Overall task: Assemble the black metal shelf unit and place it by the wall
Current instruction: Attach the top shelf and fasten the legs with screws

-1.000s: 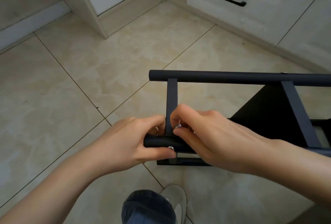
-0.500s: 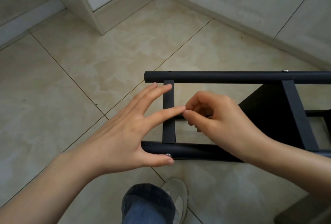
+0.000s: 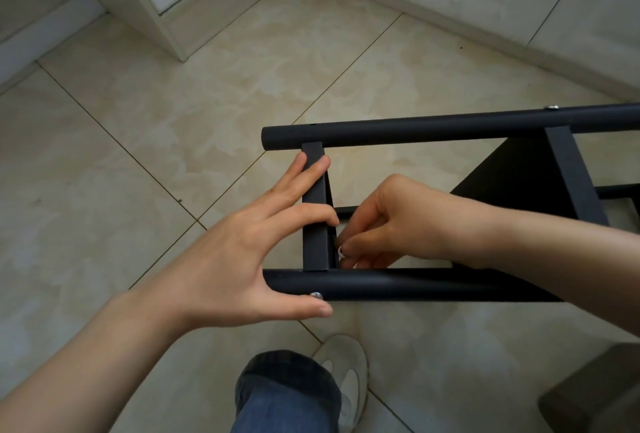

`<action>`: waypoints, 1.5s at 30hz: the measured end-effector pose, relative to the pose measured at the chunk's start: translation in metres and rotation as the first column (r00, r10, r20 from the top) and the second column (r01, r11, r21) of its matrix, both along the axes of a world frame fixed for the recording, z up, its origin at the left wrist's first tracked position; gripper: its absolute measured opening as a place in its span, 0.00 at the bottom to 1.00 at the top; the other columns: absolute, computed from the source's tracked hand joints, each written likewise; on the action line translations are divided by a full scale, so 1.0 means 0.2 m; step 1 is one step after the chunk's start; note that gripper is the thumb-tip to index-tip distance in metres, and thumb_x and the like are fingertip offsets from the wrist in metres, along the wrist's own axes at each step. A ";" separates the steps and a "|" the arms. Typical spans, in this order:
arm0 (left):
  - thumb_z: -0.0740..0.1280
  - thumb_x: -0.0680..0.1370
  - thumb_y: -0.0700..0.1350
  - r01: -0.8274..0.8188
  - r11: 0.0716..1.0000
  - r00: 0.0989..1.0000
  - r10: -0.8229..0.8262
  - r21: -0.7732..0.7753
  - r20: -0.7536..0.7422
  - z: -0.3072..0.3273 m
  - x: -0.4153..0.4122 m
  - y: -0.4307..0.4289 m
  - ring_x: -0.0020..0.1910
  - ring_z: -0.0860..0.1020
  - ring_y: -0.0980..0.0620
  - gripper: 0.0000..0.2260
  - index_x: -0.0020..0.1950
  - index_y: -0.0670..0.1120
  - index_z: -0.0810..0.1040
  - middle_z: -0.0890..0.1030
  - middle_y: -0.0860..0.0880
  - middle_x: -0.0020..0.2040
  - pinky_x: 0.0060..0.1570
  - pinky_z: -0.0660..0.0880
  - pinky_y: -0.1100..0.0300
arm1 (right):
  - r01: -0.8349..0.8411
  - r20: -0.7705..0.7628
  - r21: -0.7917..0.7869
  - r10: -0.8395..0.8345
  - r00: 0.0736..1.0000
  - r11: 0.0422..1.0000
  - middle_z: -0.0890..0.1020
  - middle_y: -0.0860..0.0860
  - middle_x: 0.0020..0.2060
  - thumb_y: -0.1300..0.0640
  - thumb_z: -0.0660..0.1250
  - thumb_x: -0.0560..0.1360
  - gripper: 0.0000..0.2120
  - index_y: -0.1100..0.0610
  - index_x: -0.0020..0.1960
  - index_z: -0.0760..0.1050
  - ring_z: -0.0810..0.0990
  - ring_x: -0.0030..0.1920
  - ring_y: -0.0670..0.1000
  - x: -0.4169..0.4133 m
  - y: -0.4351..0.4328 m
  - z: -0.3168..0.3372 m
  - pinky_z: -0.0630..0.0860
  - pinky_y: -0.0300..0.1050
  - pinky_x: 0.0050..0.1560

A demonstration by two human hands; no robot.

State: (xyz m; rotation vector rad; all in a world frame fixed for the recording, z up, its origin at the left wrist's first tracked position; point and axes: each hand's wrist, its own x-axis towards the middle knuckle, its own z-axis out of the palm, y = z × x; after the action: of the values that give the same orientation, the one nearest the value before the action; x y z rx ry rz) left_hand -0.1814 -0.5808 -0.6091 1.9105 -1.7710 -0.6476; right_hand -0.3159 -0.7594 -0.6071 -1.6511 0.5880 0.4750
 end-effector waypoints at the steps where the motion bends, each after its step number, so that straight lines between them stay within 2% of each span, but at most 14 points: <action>1: 0.74 0.68 0.65 -0.004 1.000 1.000 0.004 -0.003 -0.002 0.00 0.00 0.00 0.81 0.47 0.56 0.28 0.65 0.58 0.73 0.51 0.60 0.82 0.72 0.53 0.72 | -0.033 -0.002 -0.009 0.033 0.999 0.999 0.87 0.54 0.37 0.63 0.71 0.75 0.03 0.60 0.46 0.84 0.85 0.35 0.46 0.02 0.00 -0.01 0.83 0.38 0.42; 5: 0.74 0.68 0.65 -0.011 1.000 1.000 0.011 -0.006 -0.008 -0.01 -0.01 0.00 0.82 0.47 0.55 0.28 0.65 0.59 0.73 0.51 0.60 0.82 0.72 0.54 0.72 | -0.125 0.007 -0.043 0.126 0.992 0.991 0.87 0.52 0.39 0.61 0.72 0.75 0.02 0.59 0.45 0.83 0.84 0.36 0.44 0.07 -0.01 -0.04 0.79 0.34 0.39; 9: 0.74 0.67 0.64 -0.009 1.000 1.000 0.009 -0.012 -0.020 -0.02 -0.01 0.00 0.82 0.48 0.55 0.29 0.65 0.60 0.72 0.50 0.60 0.82 0.73 0.55 0.70 | -0.113 0.022 0.035 0.113 0.993 0.993 0.86 0.49 0.37 0.59 0.73 0.74 0.02 0.58 0.45 0.83 0.84 0.37 0.44 0.08 -0.01 -0.07 0.77 0.35 0.41; 13: 0.74 0.67 0.65 -0.013 1.000 1.000 0.013 -0.015 -0.012 -0.02 -0.02 0.00 0.82 0.48 0.55 0.28 0.65 0.62 0.71 0.50 0.60 0.82 0.73 0.59 0.59 | -0.120 0.048 0.124 0.115 0.992 0.985 0.86 0.52 0.38 0.60 0.74 0.73 0.05 0.60 0.47 0.83 0.84 0.39 0.45 0.06 -0.01 -0.10 0.79 0.41 0.48; 17: 0.73 0.67 0.65 -0.021 1.000 1.000 0.021 -0.015 -0.009 -0.03 -0.03 0.02 0.82 0.47 0.54 0.29 0.65 0.61 0.71 0.50 0.59 0.83 0.71 0.59 0.56 | -0.132 0.072 0.173 0.122 0.990 0.976 0.85 0.53 0.39 0.63 0.73 0.74 0.05 0.62 0.49 0.83 0.84 0.39 0.46 0.06 0.00 -0.11 0.79 0.36 0.42; 19: 0.73 0.67 0.65 -0.023 1.000 1.000 0.023 -0.020 -0.011 -0.04 -0.04 0.03 0.82 0.47 0.54 0.29 0.65 0.61 0.71 0.51 0.58 0.83 0.71 0.60 0.55 | -0.142 0.075 0.184 0.130 0.989 0.973 0.86 0.53 0.40 0.63 0.72 0.74 0.04 0.62 0.49 0.83 0.84 0.39 0.46 0.06 0.00 -0.12 0.79 0.36 0.42; 24: 0.74 0.68 0.64 -0.029 0.999 0.999 0.028 -0.037 -0.036 -0.04 -0.05 0.03 0.82 0.47 0.53 0.28 0.65 0.59 0.72 0.51 0.57 0.83 0.71 0.60 0.55 | -0.173 0.064 0.229 0.163 0.985 0.958 0.86 0.57 0.45 0.62 0.71 0.75 0.07 0.63 0.52 0.83 0.84 0.43 0.50 0.05 -0.01 -0.12 0.81 0.44 0.51; 28: 0.73 0.68 0.65 -0.030 0.999 0.999 0.028 -0.040 -0.028 -0.06 -0.05 0.04 0.82 0.47 0.52 0.29 0.65 0.57 0.72 0.51 0.56 0.83 0.71 0.60 0.57 | -0.165 0.006 0.269 0.170 0.985 0.949 0.86 0.51 0.43 0.57 0.68 0.79 0.07 0.58 0.51 0.83 0.83 0.45 0.48 0.05 0.00 -0.12 0.79 0.44 0.52; 32: 0.73 0.69 0.65 -0.029 0.999 0.999 0.028 -0.042 -0.033 -0.06 -0.05 0.04 0.82 0.47 0.51 0.28 0.64 0.55 0.73 0.51 0.55 0.83 0.75 0.56 0.68 | -0.187 -0.062 0.331 0.219 0.974 0.925 0.84 0.50 0.43 0.57 0.67 0.79 0.05 0.55 0.50 0.82 0.81 0.45 0.48 0.07 0.02 -0.13 0.77 0.45 0.52; 33: 0.73 0.69 0.65 -0.028 0.999 0.999 0.027 -0.043 -0.037 -0.06 -0.05 0.04 0.82 0.47 0.51 0.28 0.64 0.56 0.73 0.51 0.55 0.83 0.75 0.56 0.67 | -0.192 -0.078 0.348 0.232 0.970 0.918 0.84 0.50 0.44 0.56 0.67 0.79 0.05 0.55 0.50 0.81 0.80 0.46 0.49 0.07 0.02 -0.13 0.76 0.46 0.52; 37: 0.73 0.68 0.64 -0.029 0.998 0.999 0.027 -0.051 -0.040 -0.06 -0.05 0.04 0.82 0.47 0.51 0.28 0.65 0.56 0.72 0.51 0.56 0.83 0.71 0.59 0.56 | -0.202 -0.106 0.397 0.263 0.959 0.896 0.83 0.52 0.46 0.55 0.67 0.79 0.06 0.53 0.46 0.82 0.78 0.49 0.51 0.07 0.01 -0.14 0.75 0.49 0.57; 43: 0.73 0.68 0.65 -0.029 0.998 0.999 0.027 -0.054 -0.041 -0.06 -0.05 0.04 0.82 0.47 0.51 0.28 0.65 0.57 0.71 0.51 0.56 0.83 0.71 0.59 0.56 | -0.166 -0.135 0.396 0.236 0.962 0.903 0.82 0.49 0.42 0.55 0.70 0.76 0.08 0.50 0.38 0.83 0.75 0.49 0.51 0.07 0.00 -0.15 0.73 0.49 0.56; 45: 0.73 0.68 0.65 -0.027 0.998 0.999 0.025 -0.054 -0.040 -0.06 -0.05 0.04 0.82 0.47 0.51 0.28 0.65 0.57 0.72 0.51 0.56 0.83 0.71 0.59 0.57 | -0.153 -0.154 0.404 0.232 0.960 0.902 0.81 0.50 0.43 0.55 0.70 0.76 0.07 0.51 0.40 0.83 0.75 0.48 0.51 0.07 0.00 -0.15 0.73 0.50 0.56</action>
State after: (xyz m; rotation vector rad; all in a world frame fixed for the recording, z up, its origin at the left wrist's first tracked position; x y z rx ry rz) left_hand -0.1923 -0.5730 -0.6215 1.8689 -1.7189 -0.6176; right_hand -0.3025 -0.7592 -0.6376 -1.2914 0.4402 0.8554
